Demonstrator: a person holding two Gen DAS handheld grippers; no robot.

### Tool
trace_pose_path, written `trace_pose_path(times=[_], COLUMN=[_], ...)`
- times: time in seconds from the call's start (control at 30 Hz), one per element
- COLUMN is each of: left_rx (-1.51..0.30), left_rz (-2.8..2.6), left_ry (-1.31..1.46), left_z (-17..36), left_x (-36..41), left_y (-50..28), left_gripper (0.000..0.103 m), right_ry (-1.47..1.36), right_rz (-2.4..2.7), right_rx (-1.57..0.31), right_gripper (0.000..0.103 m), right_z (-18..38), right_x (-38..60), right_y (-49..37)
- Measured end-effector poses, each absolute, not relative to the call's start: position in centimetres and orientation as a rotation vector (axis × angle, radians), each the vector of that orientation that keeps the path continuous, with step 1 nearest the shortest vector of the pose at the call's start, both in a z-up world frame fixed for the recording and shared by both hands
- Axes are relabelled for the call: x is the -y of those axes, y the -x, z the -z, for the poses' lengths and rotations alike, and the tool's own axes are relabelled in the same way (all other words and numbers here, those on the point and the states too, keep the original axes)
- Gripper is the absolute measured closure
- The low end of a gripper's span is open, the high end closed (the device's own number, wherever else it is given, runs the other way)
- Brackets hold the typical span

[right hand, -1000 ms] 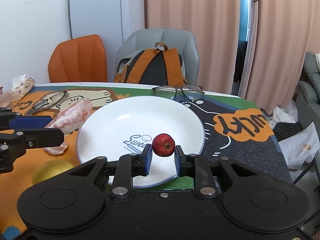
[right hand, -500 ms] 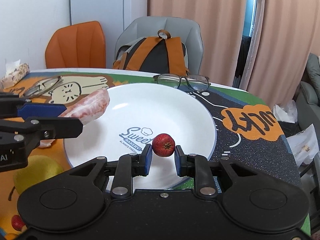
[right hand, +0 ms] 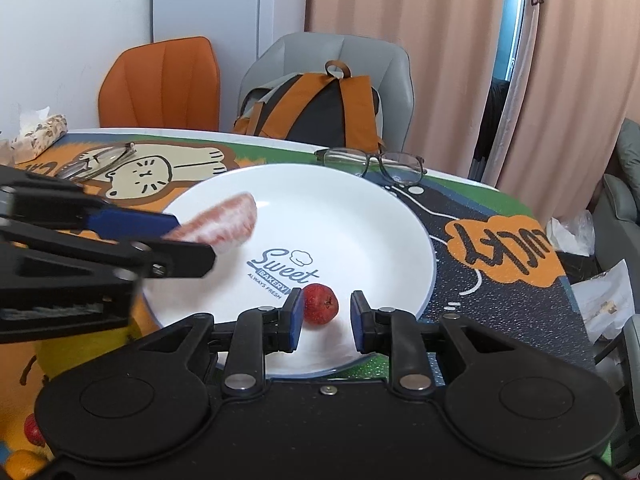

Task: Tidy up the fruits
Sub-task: 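Open the right gripper to drop the red fruit while the left gripper releases the segment onto the plate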

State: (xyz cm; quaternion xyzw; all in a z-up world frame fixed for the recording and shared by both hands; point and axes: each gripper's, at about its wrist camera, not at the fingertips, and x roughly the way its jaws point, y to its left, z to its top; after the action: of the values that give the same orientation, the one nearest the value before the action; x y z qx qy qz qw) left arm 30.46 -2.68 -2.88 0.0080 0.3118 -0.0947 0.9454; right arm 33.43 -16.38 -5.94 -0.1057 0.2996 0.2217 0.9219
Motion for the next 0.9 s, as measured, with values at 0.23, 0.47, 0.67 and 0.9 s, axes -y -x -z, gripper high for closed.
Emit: trace_pose_path(times=[0.23,0.47,0.67,0.9], left_rx=[-0.681,-0.710,-0.710,-0.716], left_rz=[0.176,0.167,0.177,0.178], left_ry=[-0.015,-0.024,-0.050,-0.033], left_z=[4.2,4.9,4.9,4.9], left_x=[2.6,2.5,2.8,2.7], left_y=[-31.5,-32.1,-32.1,-32.0], left_gripper=[0.073,0.073,0.072,0.068], right_ry=[0.207,0.198,0.188,0.207], right_rz=[-0.470,-0.497,-0.590,-0.641], right_rx=[-0.584,-0.541,-0.492,-0.499], right_gripper=[0.066,0.057,0.038,0.026], right_z=[5.0,3.9,2.9,3.8], right_x=[17.5,18.7,19.4,18.3], right_y=[-31.9,-29.2,-25.0,-22.6])
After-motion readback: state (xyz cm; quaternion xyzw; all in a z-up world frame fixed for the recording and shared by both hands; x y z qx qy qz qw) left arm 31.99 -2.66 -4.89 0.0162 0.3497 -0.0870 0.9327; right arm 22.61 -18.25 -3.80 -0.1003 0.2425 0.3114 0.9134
